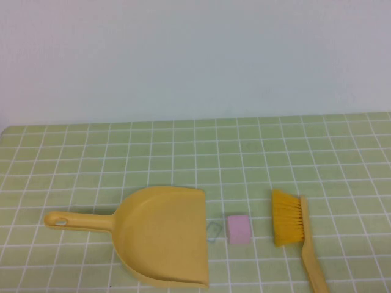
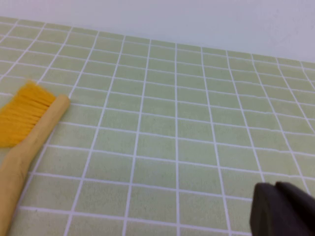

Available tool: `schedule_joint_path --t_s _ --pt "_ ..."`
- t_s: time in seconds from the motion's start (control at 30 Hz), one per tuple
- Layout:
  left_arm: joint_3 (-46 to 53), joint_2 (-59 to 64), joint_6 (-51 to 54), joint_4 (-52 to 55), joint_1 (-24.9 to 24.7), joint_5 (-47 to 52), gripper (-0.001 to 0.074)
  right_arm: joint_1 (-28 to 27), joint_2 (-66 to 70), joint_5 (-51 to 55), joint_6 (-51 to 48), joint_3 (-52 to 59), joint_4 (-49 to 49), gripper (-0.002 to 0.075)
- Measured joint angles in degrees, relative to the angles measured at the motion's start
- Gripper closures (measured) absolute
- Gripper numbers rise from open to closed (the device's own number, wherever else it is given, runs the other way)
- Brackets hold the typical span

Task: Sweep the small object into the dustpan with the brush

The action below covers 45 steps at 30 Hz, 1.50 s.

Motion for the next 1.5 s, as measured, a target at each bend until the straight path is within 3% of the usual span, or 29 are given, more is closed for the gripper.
schedule_joint_path --t_s 1.13,1.3,1.5 --pt "0.0 0.0 0.0 0.0 0.0 -0.11 0.0738 0.0 0.0 0.0 0.0 0.0 0.0 0.0728" --pt "0.0 0.0 0.0 0.0 0.0 -4.68 0.0738 0.0 0.0 -1.2 -2.97 0.0 -1.29 0.0728" --pt "0.0 0.0 0.0 0.0 0.0 -14.93 0.0738 0.0 0.0 -9.88 -4.18 0.0 -1.27 0.0728"
